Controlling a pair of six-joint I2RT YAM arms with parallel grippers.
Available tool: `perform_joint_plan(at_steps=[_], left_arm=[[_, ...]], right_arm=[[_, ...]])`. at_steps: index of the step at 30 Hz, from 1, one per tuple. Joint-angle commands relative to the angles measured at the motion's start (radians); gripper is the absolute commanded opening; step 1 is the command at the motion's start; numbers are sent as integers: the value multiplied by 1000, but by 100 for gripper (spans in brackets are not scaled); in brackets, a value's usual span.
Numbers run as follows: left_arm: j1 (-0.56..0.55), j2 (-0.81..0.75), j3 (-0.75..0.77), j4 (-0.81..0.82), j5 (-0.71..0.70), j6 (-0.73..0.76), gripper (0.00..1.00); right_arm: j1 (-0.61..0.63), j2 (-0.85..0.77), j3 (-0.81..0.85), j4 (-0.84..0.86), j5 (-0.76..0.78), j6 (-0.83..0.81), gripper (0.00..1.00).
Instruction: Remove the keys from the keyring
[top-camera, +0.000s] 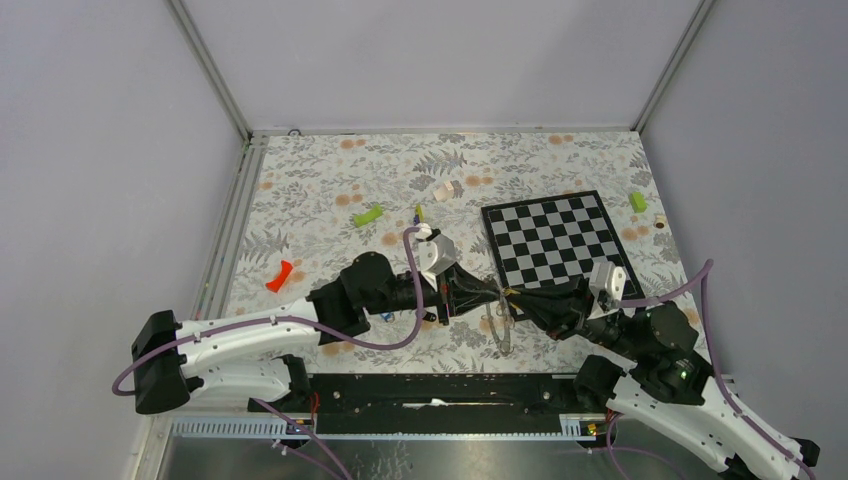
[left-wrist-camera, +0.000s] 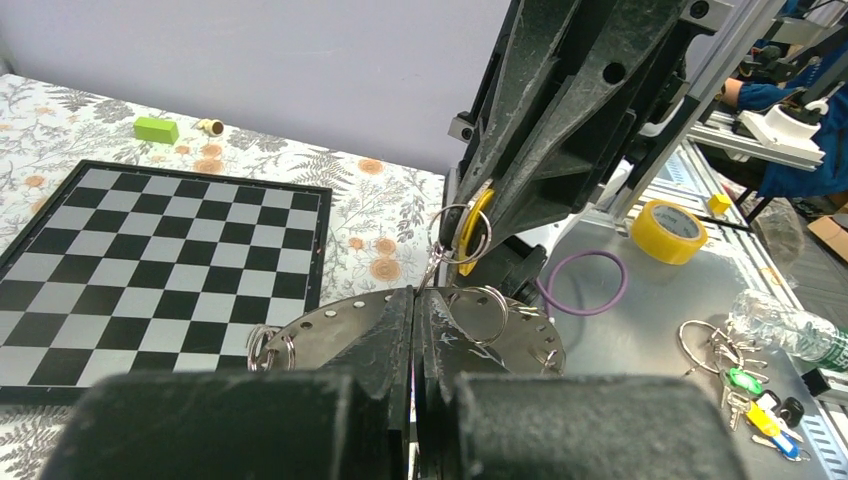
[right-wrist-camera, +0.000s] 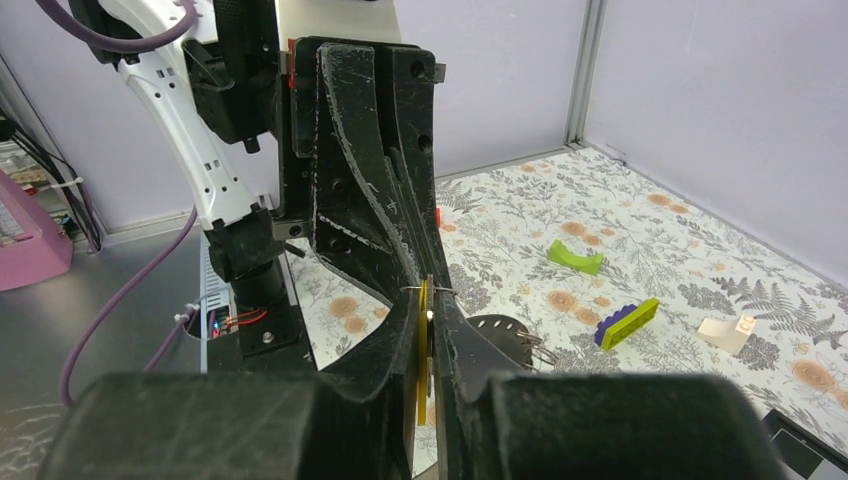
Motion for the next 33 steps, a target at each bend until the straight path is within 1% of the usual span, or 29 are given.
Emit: perform_joint_plan(at_steps=[1,6,7,10,14,19,23,25,28,30,33], left_arm=[[-14,3,38,-9,-49,30,0],[-23,-15,38,-26,-97,46,0],[-25,-21,39,-33,-111,49,0],[-35,-39,36,-48,-172,66,0],[-67,-52,34,-56,-249,120,0],[-118,-38,48,-59,-311,207,0],[-143,-27,50,-60,-314,244,0],[-146,-32,44,-59,-307,244,5],[-148,-51,27,-52,-298,240,10],[-148,-66,11,-38,-259,235,16],[-148,-87,-5,-32,-240,229,22]], right_arm=[[2,26,56,61,-69,-15,11],[2,36,68,-3,-74,-27,11],[2,33,71,-12,-71,-53,11],[2,22,77,-29,-57,-66,11],[2,12,77,-49,-50,-74,11],[2,11,77,-67,-47,-83,10],[2,3,89,-81,-4,-100,7],[2,2,107,-105,15,-120,0],[2,9,137,-154,15,-165,0],[2,12,153,-179,11,-189,0],[2,17,170,-207,-5,-224,0]])
